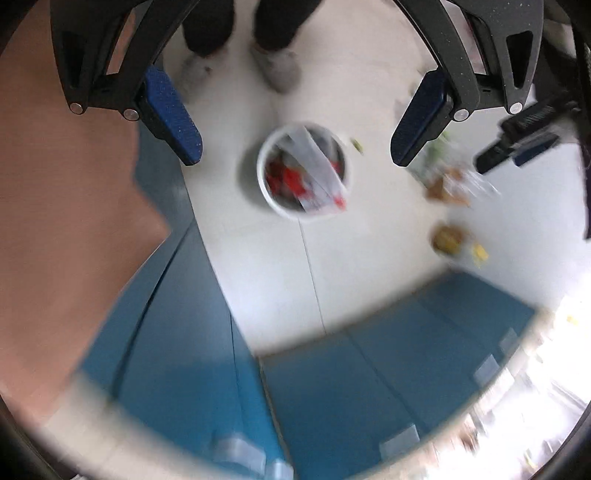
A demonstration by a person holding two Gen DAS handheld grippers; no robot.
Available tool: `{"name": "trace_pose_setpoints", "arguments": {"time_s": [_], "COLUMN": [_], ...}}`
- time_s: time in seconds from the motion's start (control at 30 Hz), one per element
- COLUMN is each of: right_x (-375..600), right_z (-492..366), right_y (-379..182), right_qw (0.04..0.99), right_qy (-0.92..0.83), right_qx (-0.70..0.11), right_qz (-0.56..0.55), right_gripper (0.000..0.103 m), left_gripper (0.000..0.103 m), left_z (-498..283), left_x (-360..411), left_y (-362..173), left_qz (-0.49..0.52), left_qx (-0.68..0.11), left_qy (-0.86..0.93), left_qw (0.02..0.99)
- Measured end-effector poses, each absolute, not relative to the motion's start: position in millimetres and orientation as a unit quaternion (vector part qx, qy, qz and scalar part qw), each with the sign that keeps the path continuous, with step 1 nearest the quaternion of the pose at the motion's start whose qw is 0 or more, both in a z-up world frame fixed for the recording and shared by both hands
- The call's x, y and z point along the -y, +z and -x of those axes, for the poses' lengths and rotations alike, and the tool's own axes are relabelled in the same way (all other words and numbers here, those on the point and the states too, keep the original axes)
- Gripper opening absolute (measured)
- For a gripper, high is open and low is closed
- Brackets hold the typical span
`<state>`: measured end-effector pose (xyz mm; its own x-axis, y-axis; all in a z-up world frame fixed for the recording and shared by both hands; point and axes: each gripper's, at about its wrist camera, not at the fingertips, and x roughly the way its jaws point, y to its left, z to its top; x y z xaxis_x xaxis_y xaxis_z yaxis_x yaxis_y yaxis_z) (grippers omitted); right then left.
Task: Collect trash
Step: 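Raise both tools back toward the counter, then grasp the printed plastic bag with the left tool while the right tool grasps the green pepper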
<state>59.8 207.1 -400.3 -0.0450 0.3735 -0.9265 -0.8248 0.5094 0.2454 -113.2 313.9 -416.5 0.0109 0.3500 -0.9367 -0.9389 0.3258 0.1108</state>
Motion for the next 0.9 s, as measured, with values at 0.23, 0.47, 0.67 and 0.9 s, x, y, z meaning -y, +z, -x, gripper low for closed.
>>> {"name": "trace_pose_setpoints", "arguments": {"time_s": [0.23,0.47,0.67,0.9], "right_x": [-122,22,140,130], "right_z": [-153,-295,-383,-402], "right_y": [-244,-213,-280,-296], "right_qw": [0.729,0.791,0.711,0.718], "right_qy": [0.417,0.238,0.129,0.075], "right_qx": [-0.534,-0.563,-0.631,-0.628], "right_qz": [0.089,-0.017,-0.281,-0.292], "right_gripper": [0.103,0.103,0.081,0.023], "left_gripper": [0.103,0.103,0.103,0.103], "left_z": [17,-126,-240,-319], "left_x": [-274,-226,-177,-133], "left_y": [-298,-275,-315,-335], "left_qz": [0.221,0.178,0.187,0.113], "left_qx": [-0.467,-0.472,-0.533,-0.584], "left_qy": [0.493,0.437,0.365,0.324], "left_qw": [0.700,0.745,0.740,0.736]}}
